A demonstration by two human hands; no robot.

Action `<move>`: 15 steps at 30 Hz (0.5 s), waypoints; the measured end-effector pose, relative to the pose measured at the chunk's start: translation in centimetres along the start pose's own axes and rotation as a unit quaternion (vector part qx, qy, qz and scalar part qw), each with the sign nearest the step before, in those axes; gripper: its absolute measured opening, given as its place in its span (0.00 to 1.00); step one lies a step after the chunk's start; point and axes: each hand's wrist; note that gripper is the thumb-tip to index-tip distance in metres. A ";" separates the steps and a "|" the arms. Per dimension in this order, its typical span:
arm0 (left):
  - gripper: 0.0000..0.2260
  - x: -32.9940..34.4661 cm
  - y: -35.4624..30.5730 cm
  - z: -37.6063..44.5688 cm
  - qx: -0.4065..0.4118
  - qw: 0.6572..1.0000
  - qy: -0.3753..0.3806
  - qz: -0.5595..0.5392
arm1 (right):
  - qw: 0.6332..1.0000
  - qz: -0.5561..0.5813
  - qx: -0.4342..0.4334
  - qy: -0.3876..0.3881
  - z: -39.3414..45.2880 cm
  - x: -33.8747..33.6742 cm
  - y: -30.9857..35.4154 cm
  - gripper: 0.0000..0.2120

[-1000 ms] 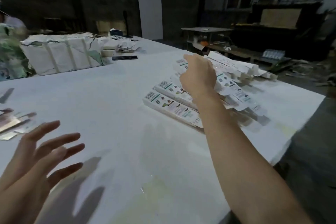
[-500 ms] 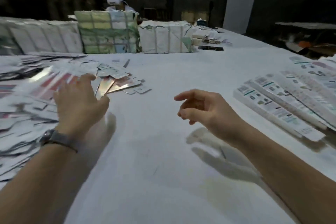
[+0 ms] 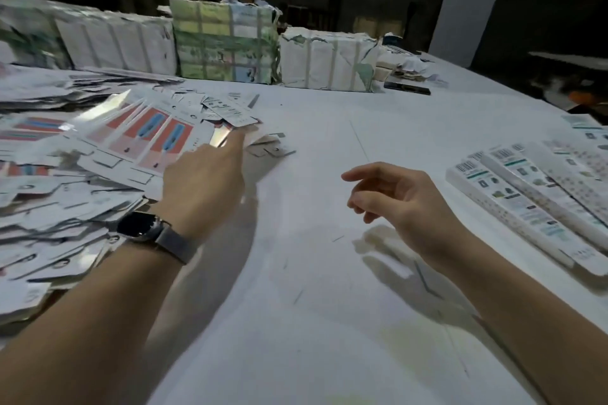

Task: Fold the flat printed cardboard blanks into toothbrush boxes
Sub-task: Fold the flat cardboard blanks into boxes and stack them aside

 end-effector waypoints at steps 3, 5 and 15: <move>0.27 -0.4 -3.0 -1.0 0.046 0.982 -0.058 -0.176 | 0.998 0.045 -0.004 -0.048 0.3 0.0 -0.1 0.14; 0.27 -0.9 -4.8 -1.8 0.041 0.934 0.006 -0.354 | 0.994 0.049 -0.013 -0.094 0.6 -0.2 -0.1 0.19; 0.32 -1.6 -6.7 -4.1 0.027 0.679 0.332 -0.654 | 0.978 -0.104 -0.105 -0.148 0.6 -1.3 0.0 0.23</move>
Point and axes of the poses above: each hand's wrist, its own z-axis towards the middle knuckle, its own x-axis out of the palm, y = z × x, and after that the axes turned 4 degrees about -y, right-handed
